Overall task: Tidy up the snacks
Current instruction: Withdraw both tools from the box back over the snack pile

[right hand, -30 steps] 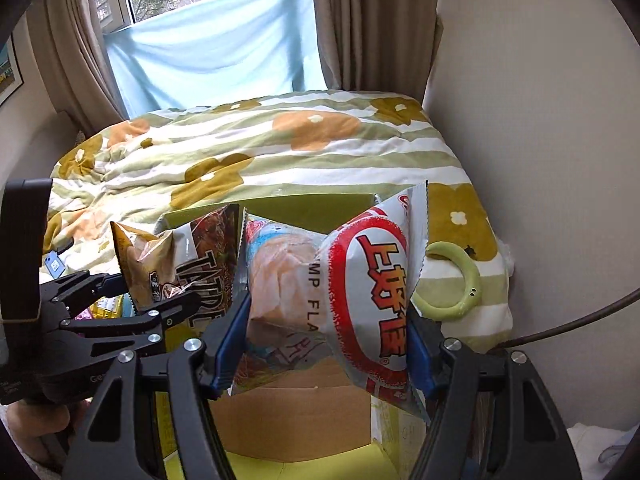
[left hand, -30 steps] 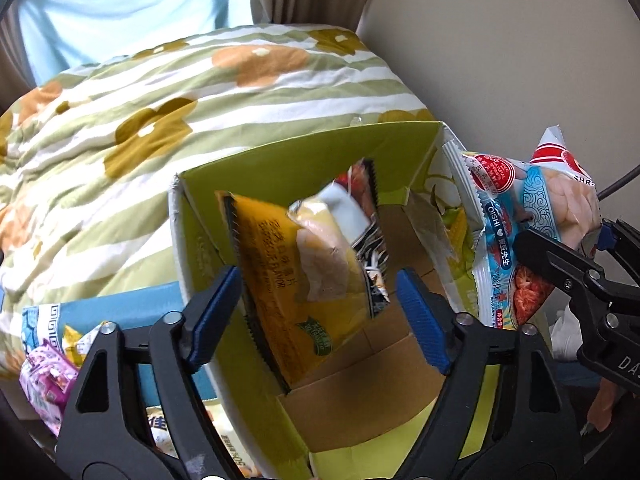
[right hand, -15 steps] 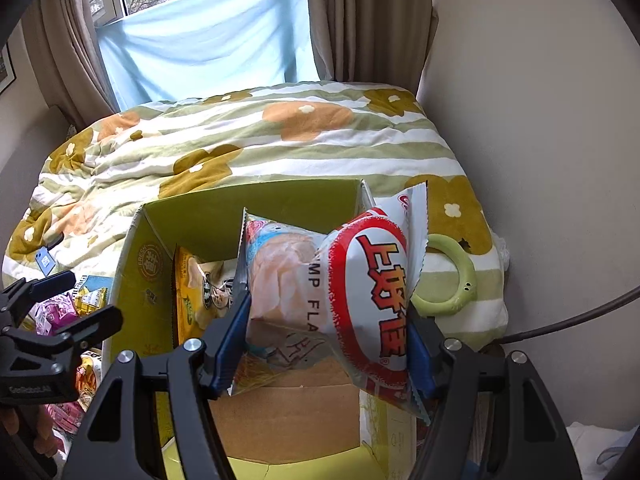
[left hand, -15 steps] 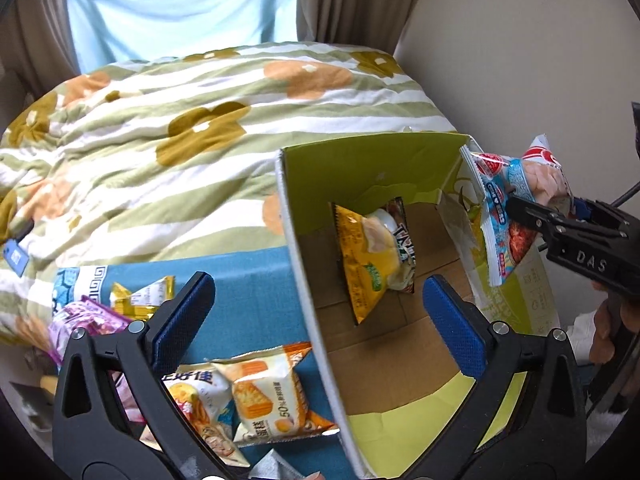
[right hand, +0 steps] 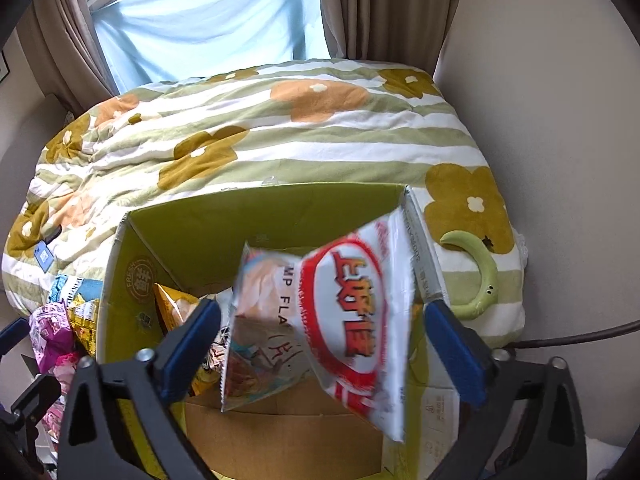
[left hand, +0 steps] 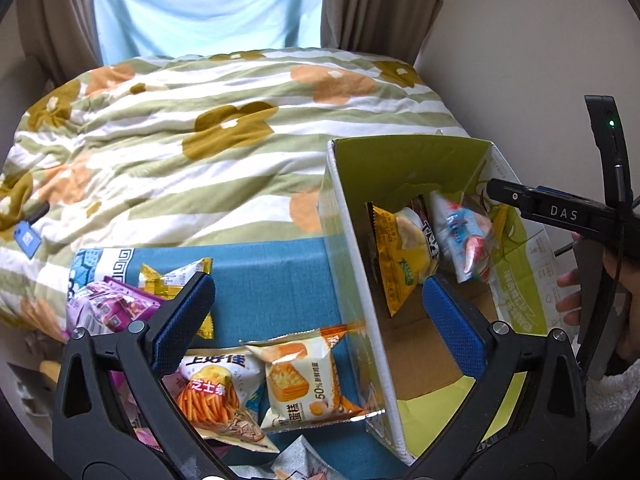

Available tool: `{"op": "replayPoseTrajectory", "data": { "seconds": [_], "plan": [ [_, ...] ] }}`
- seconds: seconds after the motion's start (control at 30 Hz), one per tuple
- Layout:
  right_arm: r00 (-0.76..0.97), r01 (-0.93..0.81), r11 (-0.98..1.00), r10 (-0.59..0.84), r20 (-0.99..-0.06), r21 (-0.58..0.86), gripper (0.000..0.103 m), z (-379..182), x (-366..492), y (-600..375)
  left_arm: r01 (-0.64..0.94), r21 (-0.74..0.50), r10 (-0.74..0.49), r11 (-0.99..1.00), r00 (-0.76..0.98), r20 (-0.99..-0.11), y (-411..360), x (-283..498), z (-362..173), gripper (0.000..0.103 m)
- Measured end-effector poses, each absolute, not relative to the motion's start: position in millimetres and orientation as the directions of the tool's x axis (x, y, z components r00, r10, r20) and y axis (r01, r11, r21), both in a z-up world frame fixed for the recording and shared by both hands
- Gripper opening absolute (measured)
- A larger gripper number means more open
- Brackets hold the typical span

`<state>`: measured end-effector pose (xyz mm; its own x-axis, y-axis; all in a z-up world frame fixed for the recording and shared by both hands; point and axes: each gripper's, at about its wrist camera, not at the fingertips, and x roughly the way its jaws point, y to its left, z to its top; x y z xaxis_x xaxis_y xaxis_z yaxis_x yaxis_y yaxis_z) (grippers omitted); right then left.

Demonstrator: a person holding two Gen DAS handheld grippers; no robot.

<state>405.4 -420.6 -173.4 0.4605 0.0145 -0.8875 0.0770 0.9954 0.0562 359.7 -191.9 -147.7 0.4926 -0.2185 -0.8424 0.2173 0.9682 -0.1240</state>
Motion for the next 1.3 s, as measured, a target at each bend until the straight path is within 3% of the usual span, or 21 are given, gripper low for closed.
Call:
{"op": "replayPoseTrajectory", "data": {
  "seconds": [0.3, 0.77, 1.1, 1.3],
  "plan": [
    [0.512, 0.090, 0.992, 0.031, -0.859, 0.090, 0.103, -157, 369, -422, 0.220, -0.108, -0.211, 0.970, 0.528, -0.822, -186, 330, -129, 0.103],
    [0.642, -0.012, 0.996, 0.076, -0.763, 0.089, 0.103, -72, 281, -393, 0.180, -0.079, -0.182, 0.980, 0.672, -0.718, -142, 232, -46, 0.103],
    [0.699, -0.110, 0.989, 0.146, -0.700, 0.097, 0.103, -50, 201, -360, 0.057, -0.028, -0.061, 0.998, 0.729, -0.681, -88, 134, -28, 0.103],
    [0.689, -0.182, 0.972, 0.234, -0.686, 0.149, 0.103, -53, 171, -336, -0.037, -0.062, -0.016, 0.997, 0.724, -0.689, -44, 91, -36, 0.103]
  ]
}}
